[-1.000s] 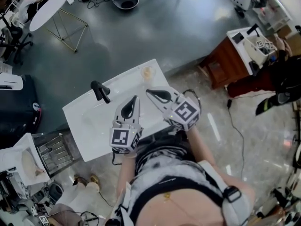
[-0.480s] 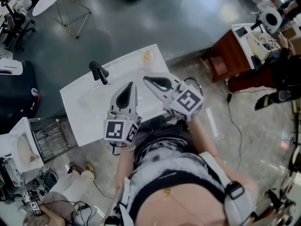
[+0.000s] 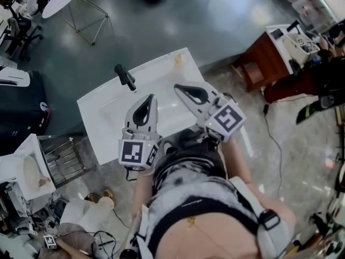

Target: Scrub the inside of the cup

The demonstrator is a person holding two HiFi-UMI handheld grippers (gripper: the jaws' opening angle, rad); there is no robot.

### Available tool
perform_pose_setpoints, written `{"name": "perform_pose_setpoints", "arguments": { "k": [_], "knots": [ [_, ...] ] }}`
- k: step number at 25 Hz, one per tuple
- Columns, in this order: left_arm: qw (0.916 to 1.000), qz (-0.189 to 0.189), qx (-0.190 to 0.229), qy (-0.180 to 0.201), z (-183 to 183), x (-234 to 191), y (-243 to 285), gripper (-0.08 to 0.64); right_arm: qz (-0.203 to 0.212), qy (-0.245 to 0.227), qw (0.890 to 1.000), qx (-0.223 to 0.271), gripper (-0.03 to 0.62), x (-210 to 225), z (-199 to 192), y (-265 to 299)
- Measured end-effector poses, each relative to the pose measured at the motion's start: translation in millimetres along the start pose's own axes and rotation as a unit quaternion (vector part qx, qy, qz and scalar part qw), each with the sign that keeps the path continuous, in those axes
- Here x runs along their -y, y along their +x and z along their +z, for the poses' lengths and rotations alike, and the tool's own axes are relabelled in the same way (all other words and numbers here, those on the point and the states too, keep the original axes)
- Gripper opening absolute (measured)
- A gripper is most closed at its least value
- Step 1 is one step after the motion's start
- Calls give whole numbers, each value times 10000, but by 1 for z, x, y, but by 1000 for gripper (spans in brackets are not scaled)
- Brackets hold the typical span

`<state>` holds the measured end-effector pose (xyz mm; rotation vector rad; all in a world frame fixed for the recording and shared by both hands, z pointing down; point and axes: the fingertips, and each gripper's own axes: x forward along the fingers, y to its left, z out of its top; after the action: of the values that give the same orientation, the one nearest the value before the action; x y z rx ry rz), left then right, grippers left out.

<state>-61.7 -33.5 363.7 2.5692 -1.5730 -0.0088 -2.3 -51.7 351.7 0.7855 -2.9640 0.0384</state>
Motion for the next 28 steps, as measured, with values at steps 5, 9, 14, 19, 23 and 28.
{"name": "perform_pose_setpoints", "arguments": {
  "k": [5, 9, 14, 19, 23, 28],
  "knots": [
    [9998, -8, -127, 177, -4, -7, -34, 0, -148, 152, 9998, -45, 6, -38, -4, -2],
    [9996, -119, -77, 225, -2, -3, -58, 0, -345, 252, 9990, -164, 6, -68, -11, -5],
    [9988, -430, -216, 109, -23, 16, -81, 0, -829, 180, 9961, -239, 6, -95, -22, -23],
    [9983, -454, -360, 101, -39, 34, -105, 0, -810, 303, 9960, -242, 6, -118, -28, -42],
    [9989, -337, -325, 68, -38, 47, -116, 0, -717, 220, 9970, -213, 6, -122, -28, -54],
    [9995, -159, -255, 91, -32, 69, -122, 0, -534, 176, 9980, -284, 6, -126, -27, -70]
  ]
}}
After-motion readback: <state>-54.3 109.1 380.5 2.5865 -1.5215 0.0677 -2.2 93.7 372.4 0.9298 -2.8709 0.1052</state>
